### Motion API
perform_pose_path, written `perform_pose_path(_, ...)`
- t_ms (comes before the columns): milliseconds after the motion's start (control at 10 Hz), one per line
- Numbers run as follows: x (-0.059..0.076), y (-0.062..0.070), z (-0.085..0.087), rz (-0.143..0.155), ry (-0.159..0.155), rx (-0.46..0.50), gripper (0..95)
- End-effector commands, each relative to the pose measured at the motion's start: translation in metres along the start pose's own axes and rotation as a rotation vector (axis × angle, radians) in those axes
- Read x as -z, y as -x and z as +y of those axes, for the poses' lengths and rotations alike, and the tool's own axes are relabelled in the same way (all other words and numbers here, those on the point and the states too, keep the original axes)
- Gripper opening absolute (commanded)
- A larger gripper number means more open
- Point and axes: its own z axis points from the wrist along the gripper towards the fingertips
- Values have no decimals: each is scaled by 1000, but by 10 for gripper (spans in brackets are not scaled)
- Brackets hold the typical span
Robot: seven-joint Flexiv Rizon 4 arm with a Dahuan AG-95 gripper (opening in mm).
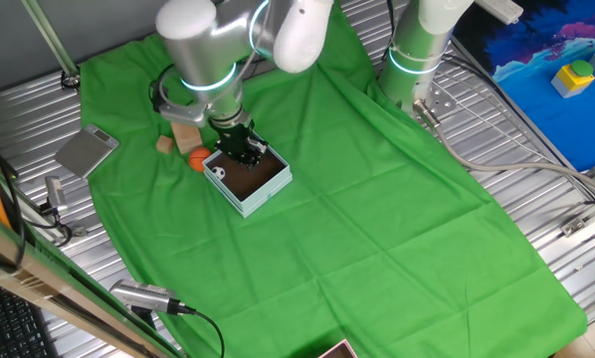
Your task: Take everything out of the gift box
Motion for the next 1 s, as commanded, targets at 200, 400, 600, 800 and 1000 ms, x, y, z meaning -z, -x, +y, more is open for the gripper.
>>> perform_pose_path(200,-5,-10,-1,24,-25,56,0)
perform_pose_path(400,-11,-20,-2,31,-34,62,0)
perform_pose_path(600,-13,-24,-3,39,-35,64,0)
perform_pose_path(800,-13,-24,-3,65,-58,156,0)
perform_pose_path(1000,-13,-24,-3,56,-54,231,0)
